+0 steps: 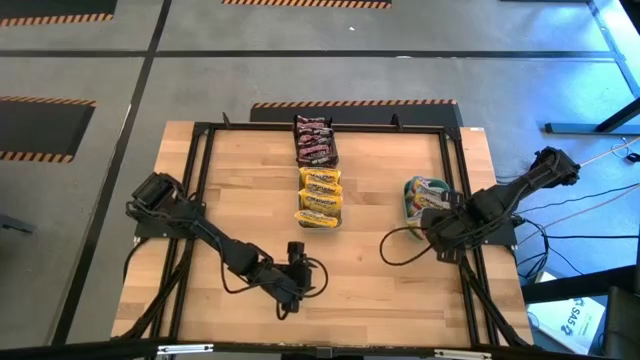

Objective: Sort Maruchan noodles

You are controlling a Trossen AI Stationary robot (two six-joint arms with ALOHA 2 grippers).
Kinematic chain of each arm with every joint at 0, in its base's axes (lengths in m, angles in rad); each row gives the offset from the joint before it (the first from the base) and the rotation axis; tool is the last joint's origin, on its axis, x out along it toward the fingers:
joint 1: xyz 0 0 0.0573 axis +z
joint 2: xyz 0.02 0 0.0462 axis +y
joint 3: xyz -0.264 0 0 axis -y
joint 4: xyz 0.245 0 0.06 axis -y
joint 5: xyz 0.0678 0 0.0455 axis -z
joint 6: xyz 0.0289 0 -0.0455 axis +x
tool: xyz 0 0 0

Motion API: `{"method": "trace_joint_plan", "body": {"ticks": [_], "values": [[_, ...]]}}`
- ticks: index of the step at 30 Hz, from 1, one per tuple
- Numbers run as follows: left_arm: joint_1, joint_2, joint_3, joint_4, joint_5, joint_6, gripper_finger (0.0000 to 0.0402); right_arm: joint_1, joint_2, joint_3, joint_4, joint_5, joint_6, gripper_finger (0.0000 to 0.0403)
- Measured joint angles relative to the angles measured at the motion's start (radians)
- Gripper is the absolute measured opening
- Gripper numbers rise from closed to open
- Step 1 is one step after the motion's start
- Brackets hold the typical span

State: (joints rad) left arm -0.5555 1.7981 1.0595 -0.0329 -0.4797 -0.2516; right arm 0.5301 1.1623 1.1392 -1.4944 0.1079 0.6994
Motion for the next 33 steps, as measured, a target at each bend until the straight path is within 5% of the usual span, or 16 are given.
{"method": "trace_joint_plan", "body": {"ticks": [14,33], "values": [[0.001,0.000,0.000,0.000,0.002,0.000,0.0255,0.000,0.001,-0.113,-0.065,0.119,-0.158,0.0069],[0.008,0.000,0.000,0.000,0.002,0.001,0.0255,0.000,0.000,-0.276,0.209,0.014,-0.237,0.0069]]}}
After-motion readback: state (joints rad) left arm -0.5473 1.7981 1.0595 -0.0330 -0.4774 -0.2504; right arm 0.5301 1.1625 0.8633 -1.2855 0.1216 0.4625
